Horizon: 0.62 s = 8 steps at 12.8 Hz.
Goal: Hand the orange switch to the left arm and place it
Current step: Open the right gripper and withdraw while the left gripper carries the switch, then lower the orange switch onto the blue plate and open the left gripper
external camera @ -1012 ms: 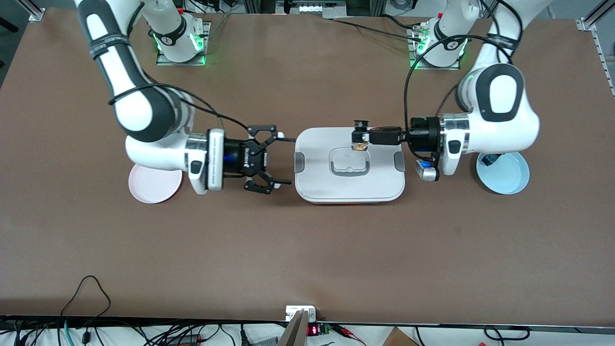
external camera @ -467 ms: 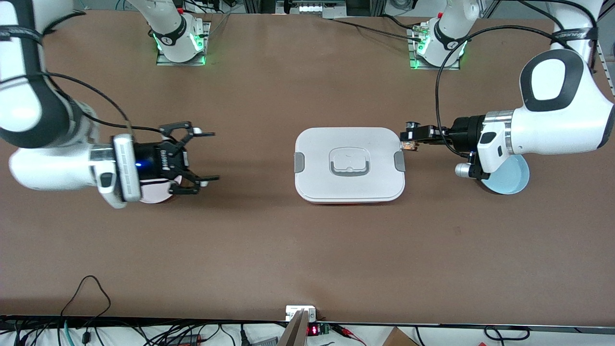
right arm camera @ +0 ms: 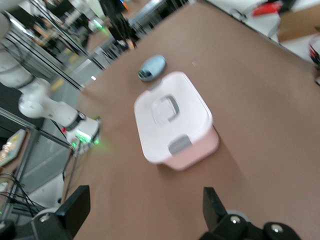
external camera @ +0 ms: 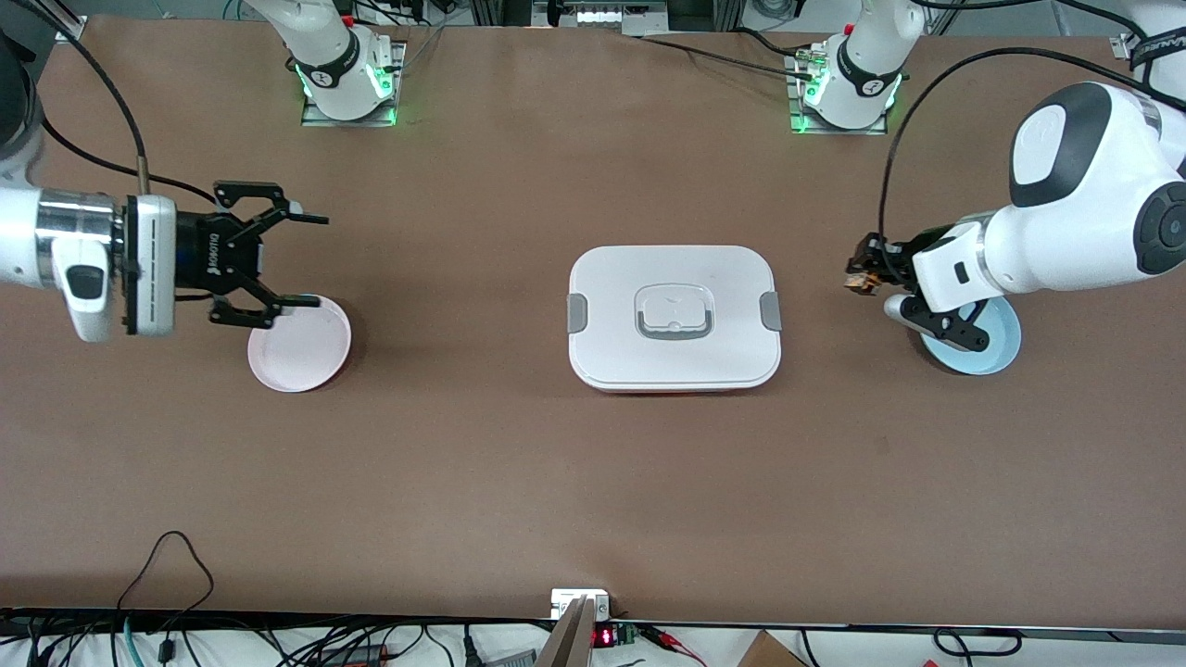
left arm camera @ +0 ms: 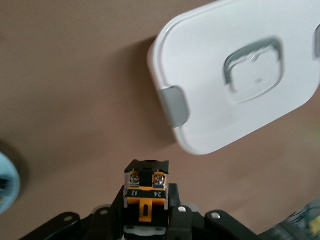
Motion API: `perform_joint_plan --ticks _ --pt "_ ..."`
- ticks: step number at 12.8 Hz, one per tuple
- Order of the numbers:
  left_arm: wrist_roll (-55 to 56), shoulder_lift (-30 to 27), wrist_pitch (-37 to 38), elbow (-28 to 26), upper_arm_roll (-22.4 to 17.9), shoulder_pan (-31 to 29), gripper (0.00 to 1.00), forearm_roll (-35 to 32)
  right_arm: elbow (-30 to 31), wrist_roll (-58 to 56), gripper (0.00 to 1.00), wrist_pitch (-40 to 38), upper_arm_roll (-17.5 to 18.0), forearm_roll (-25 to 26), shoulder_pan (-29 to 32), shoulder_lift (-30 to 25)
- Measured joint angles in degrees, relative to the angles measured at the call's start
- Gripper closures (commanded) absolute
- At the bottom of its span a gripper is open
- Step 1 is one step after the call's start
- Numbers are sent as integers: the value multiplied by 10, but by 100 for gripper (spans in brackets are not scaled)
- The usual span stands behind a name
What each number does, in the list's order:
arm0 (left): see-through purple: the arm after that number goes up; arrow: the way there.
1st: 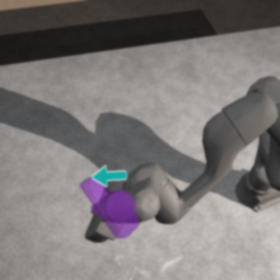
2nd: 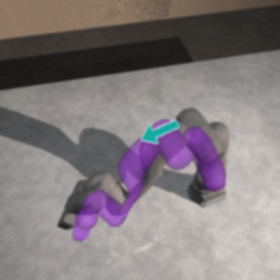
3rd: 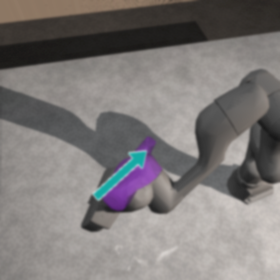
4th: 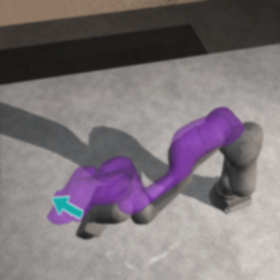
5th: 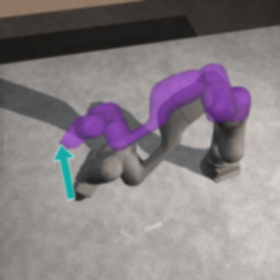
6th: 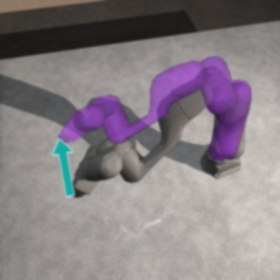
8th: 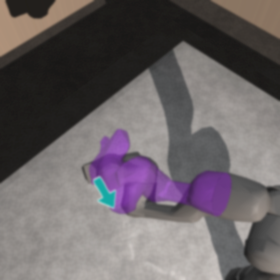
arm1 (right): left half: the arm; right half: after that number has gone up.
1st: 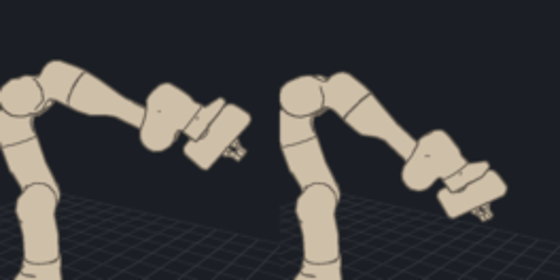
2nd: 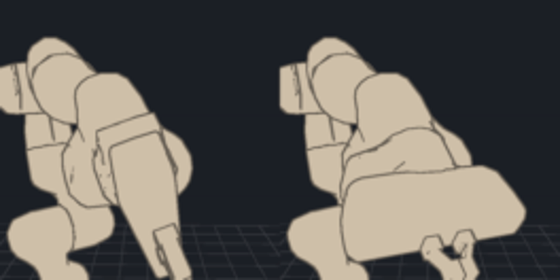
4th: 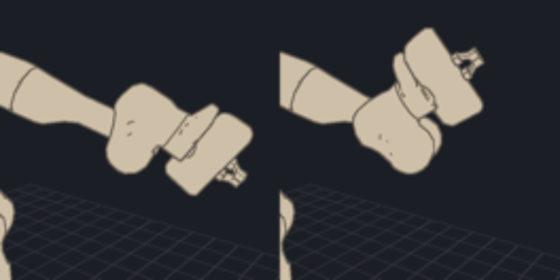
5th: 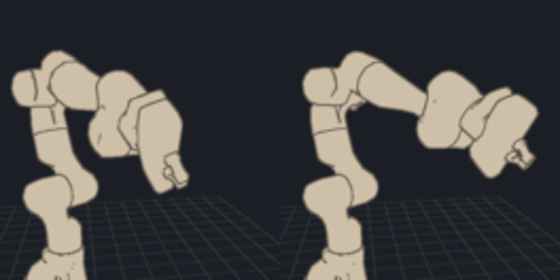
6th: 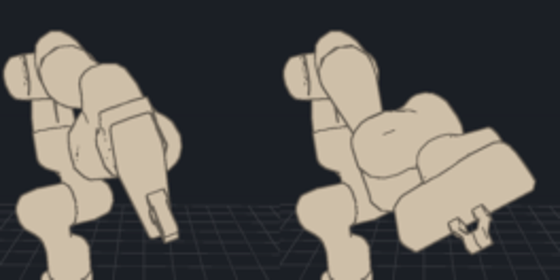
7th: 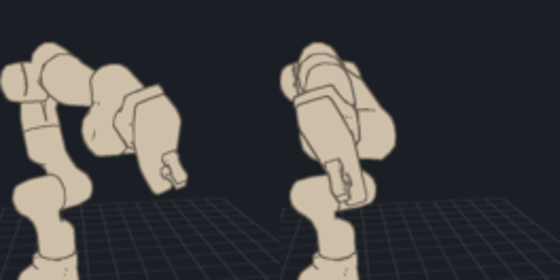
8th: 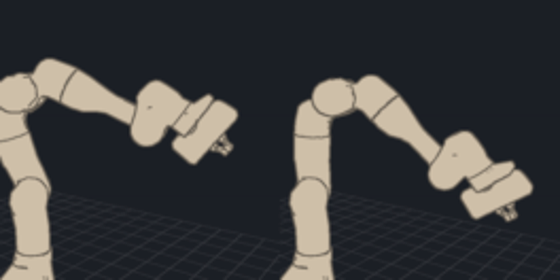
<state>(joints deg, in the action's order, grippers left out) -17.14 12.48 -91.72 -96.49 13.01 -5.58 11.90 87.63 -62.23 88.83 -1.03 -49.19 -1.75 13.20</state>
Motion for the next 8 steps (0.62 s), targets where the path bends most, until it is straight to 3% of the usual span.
perform_joint_plan --ticks 3,8 --pt "-113 1 27 -10 -2 -32 85 -72 18 74 0 0 -45 110 -32 -47" --pt "-238 13 22 -34 -3 -69 84 -182 24 204 0 0 -54 283 -44 -79"
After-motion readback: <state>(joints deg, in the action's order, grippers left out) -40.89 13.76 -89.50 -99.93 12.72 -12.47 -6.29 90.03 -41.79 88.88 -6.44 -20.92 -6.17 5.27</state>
